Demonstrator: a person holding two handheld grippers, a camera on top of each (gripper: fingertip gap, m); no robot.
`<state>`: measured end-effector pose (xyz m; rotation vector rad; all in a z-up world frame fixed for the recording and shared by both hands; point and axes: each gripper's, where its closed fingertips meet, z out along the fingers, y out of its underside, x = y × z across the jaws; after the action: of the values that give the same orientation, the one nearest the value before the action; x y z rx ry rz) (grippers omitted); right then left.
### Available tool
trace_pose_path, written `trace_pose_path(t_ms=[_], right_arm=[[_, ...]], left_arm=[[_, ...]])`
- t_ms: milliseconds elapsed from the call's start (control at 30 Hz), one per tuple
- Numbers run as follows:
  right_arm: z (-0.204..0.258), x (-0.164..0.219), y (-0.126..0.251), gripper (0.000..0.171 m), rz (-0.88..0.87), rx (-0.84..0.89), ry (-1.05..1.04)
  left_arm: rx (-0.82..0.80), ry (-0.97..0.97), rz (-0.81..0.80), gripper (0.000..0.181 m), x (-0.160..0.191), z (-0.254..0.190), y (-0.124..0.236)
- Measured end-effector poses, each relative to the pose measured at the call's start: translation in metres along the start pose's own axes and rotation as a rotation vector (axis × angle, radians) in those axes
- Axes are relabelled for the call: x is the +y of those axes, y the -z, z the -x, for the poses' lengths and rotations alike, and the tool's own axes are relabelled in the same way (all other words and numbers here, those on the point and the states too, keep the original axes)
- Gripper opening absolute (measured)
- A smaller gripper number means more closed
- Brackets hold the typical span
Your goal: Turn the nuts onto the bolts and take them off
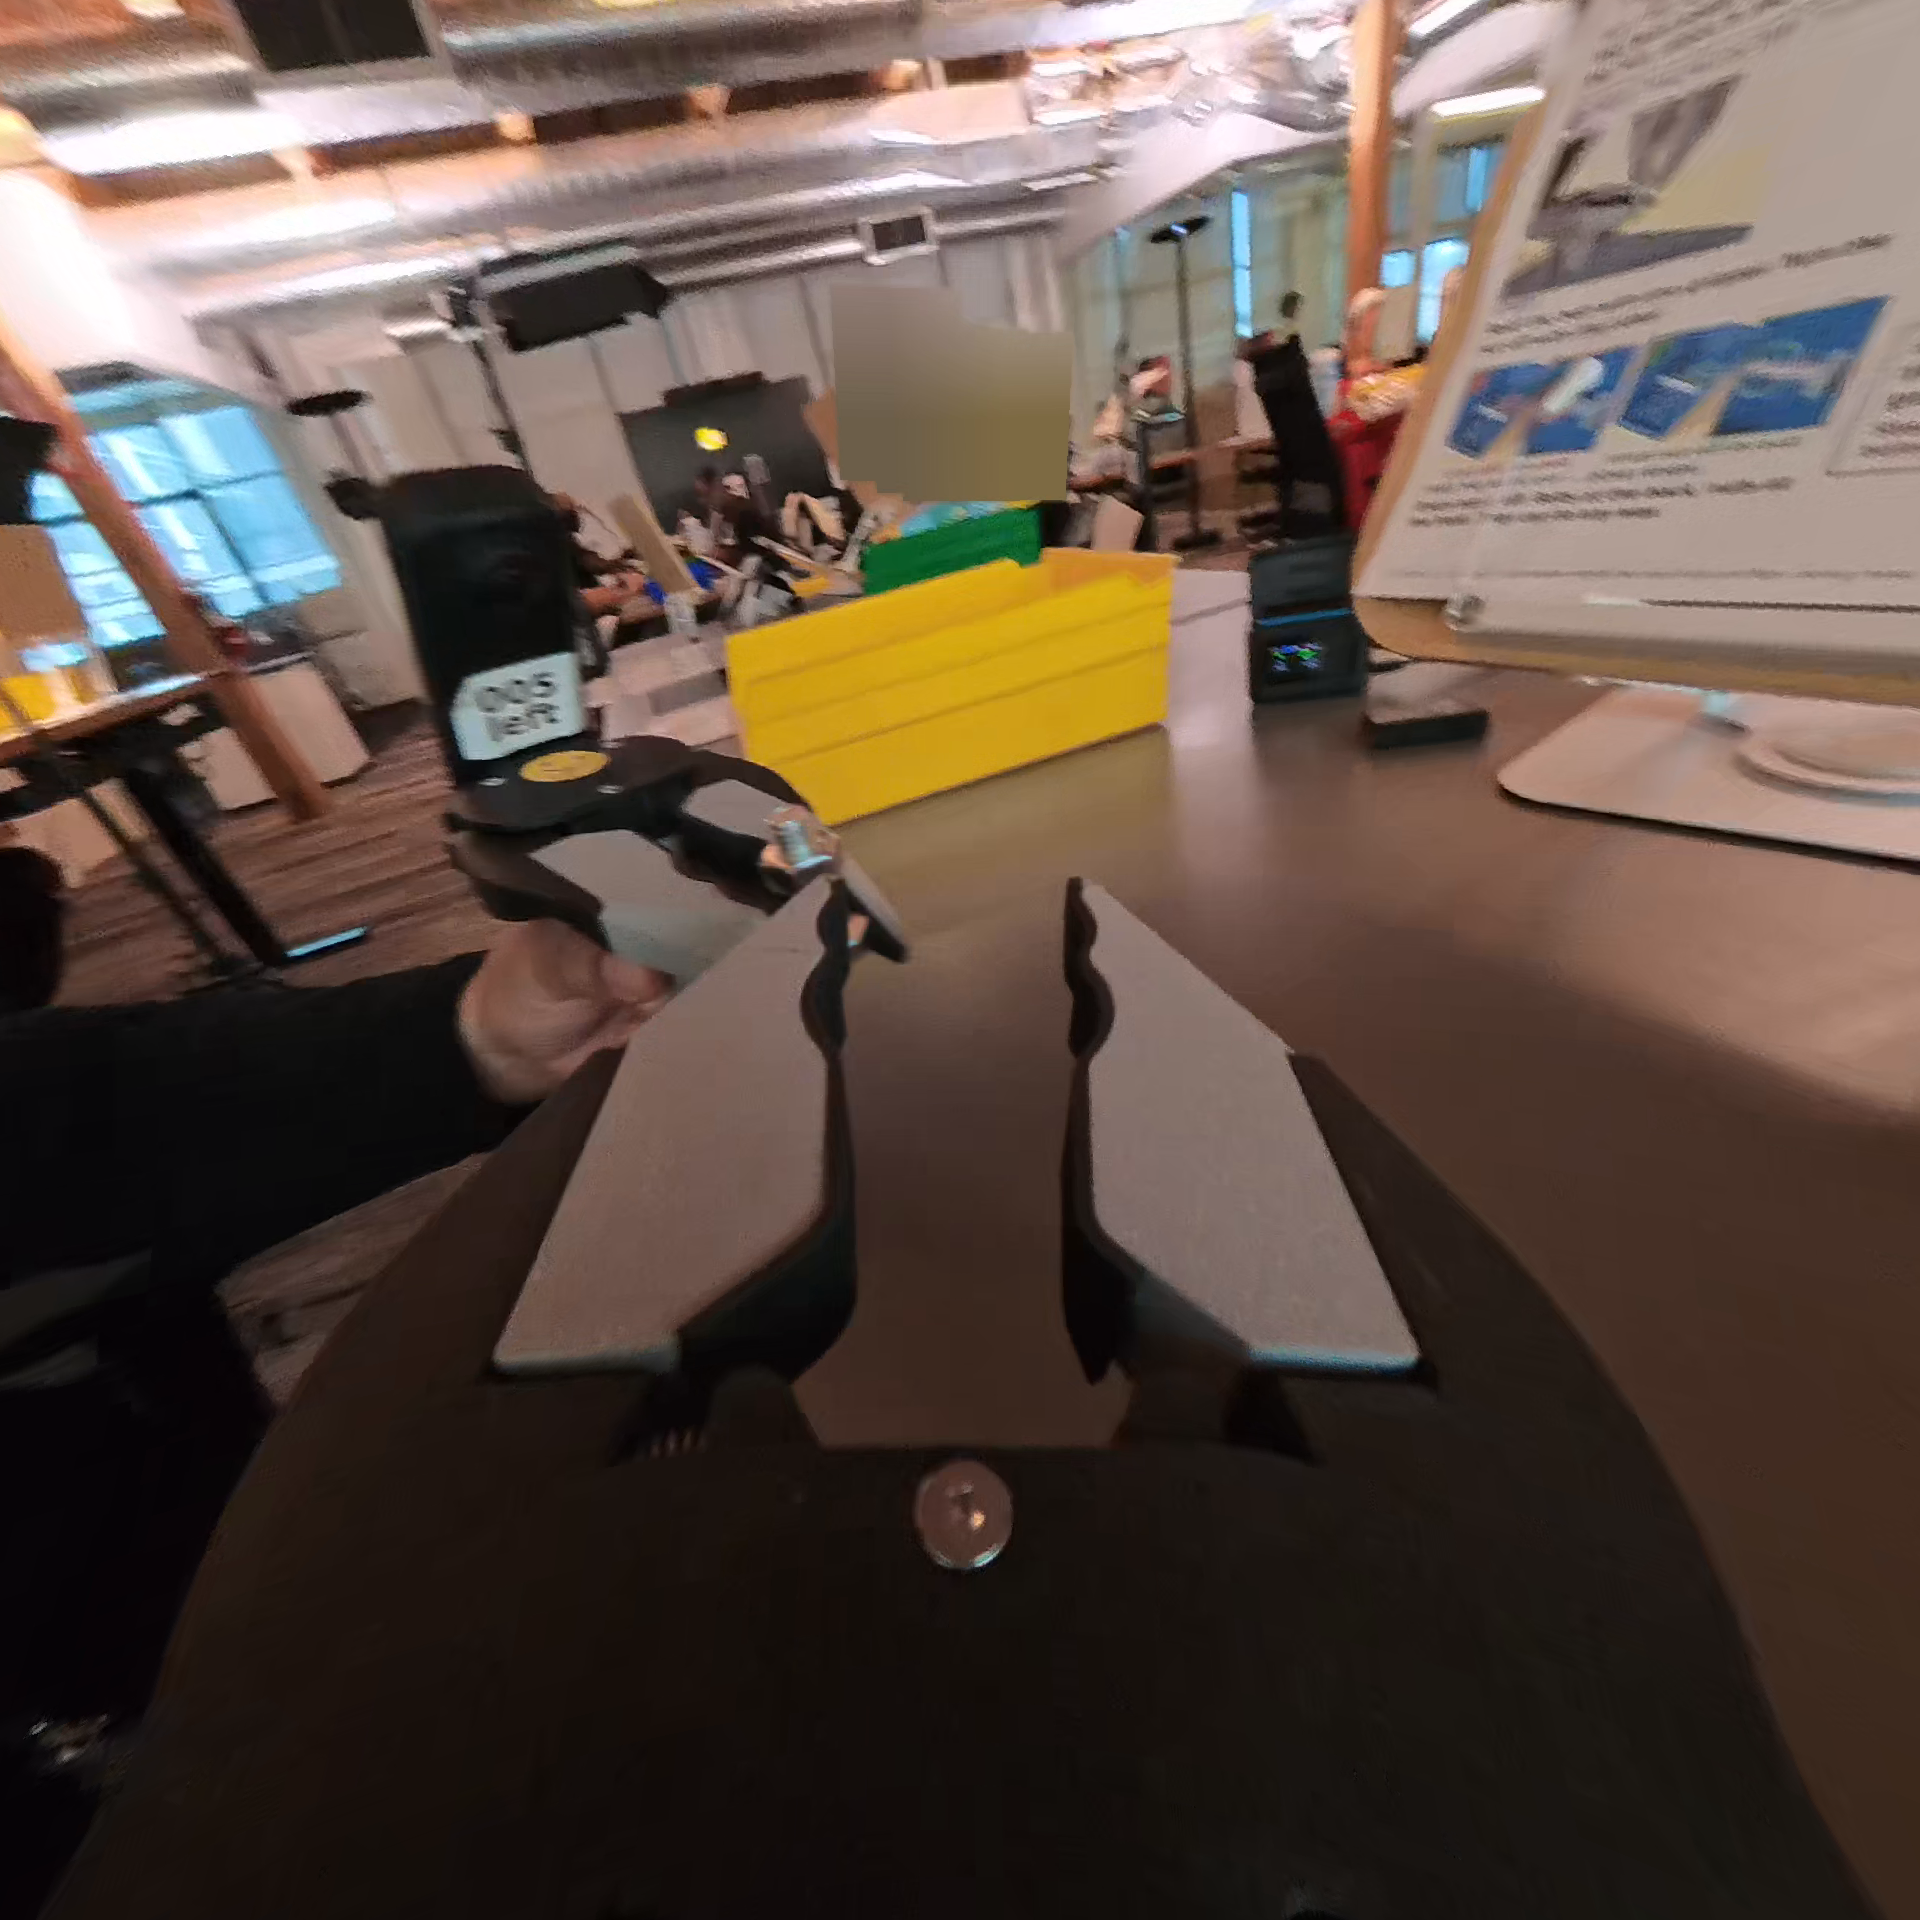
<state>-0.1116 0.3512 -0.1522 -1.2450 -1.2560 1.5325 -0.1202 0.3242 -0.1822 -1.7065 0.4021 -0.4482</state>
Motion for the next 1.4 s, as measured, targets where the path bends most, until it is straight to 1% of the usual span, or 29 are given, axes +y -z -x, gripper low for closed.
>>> trace_pose_path(t_ms=[100,167,200,233,300,367,400,433,533,567,633,700,733,767,800,900,1000,1033,1100,1133,1200,1233,1267,1300,1367,1400], right_arm=[[0.024,0.008,-0.013,0.049,0.040,-0.081,0.051],[0.033,0.017,-0.022,0.050,0.084,-0.074,0.105],[0.031,0.018,-0.024,0.043,0.094,-0.042,0.128],[0.025,0.017,-0.023,0.041,0.089,0.003,0.141],[0.012,0.016,-0.018,0.052,0.087,0.042,0.100],[-0.008,0.012,-0.009,0.037,0.064,0.115,0.052],[-0.015,0.007,-0.005,0.039,0.041,0.148,0.048],[-0.012,0.004,-0.003,0.042,0.021,0.134,0.055],[0.025,0.001,-0.013,0.050,-0.004,-0.045,0.082],[0.033,0.004,-0.016,0.050,0.013,-0.069,0.103],[0.024,0.012,-0.020,0.043,0.060,0.009,0.146],[0.011,0.012,-0.016,0.053,0.067,0.053,0.109],[0.003,0.012,-0.013,0.047,0.065,0.074,0.067],[-0.009,0.011,-0.008,0.030,0.051,0.120,0.037],[-0.012,0.006,-0.004,0.038,0.026,0.123,0.021],[0.013,-0.003,-0.007,0.044,-0.023,-0.002,0.050],[0.030,0.012,-0.022,0.050,0.059,-0.031,0.124],[0.031,0.014,-0.024,0.050,0.071,-0.022,0.132],[0.025,0.012,-0.023,0.042,0.060,0.018,0.109],[0.020,0.012,-0.021,0.049,0.057,0.027,0.086],[0.006,0.014,-0.015,0.056,0.066,0.059,0.035],[-0.003,0.013,-0.012,0.040,0.062,0.103,0.020],[-0.014,0.010,-0.007,0.031,0.045,0.160,0.024],[-0.012,0.004,-0.005,0.040,0.016,0.148,0.032],[0.008,-0.004,-0.008,0.041,-0.024,0.042,0.033],[0.013,-0.002,-0.010,0.044,-0.018,0.020,0.039]], left_arm=[[0.006,-0.031,0.017,0.016,0.002,-0.007,-0.004],[0.026,-0.036,0.024,0.016,0.003,-0.015,-0.008],[0.026,-0.047,0.030,0.016,0.003,-0.016,-0.008],[0.012,-0.053,0.029,0.016,0.003,-0.015,-0.008],[-0.016,-0.033,0.016,0.016,0.002,-0.007,-0.005],[-0.038,-0.014,-0.005,0.016,-0.001,0.003,0.000],[-0.046,-0.014,-0.005,0.016,-0.001,0.005,0.001],[-0.053,-0.025,-0.001,0.016,0.000,0.005,0.001],[-0.027,-0.050,0.011,0.016,0.001,-0.006,-0.005],[-0.012,-0.045,0.012,0.016,0.001,-0.011,-0.007],[-0.010,-0.055,0.017,0.016,0.002,-0.013,-0.008],[-0.036,-0.045,0.017,0.016,0.002,-0.006,-0.005],[-0.051,-0.025,0.010,0.016,0.001,0.001,-0.003],[-0.051,-0.003,-0.005,0.016,-0.001,0.004,0.000],[-0.052,0.011,-0.010,0.016,-0.001,0.007,0.001],[-0.057,-0.015,0.011,0.016,0.001,0.005,-0.001],[-0.016,-0.028,0.013,0.016,0.001,-0.008,-0.006],[-0.004,-0.038,0.021,0.016,0.002,-0.012,-0.008],[-0.008,-0.061,0.026,0.016,0.003,-0.014,-0.008],[-0.018,-0.064,0.028,0.016,0.003,-0.012,-0.008],[-0.055,-0.048,0.020,0.016,0.002,-0.002,-0.005],[-0.053,-0.026,0.004,0.016,0.000,0.002,-0.002],[-0.040,-0.001,-0.012,0.016,-0.002,0.004,0.000],[-0.047,0.007,-0.016,0.016,-0.002,0.006,0.001],[-0.051,-0.018,0.000,0.016,0.000,0.004,-0.001],[-0.050,-0.033,0.008,0.016,0.001,0.002,-0.002]])
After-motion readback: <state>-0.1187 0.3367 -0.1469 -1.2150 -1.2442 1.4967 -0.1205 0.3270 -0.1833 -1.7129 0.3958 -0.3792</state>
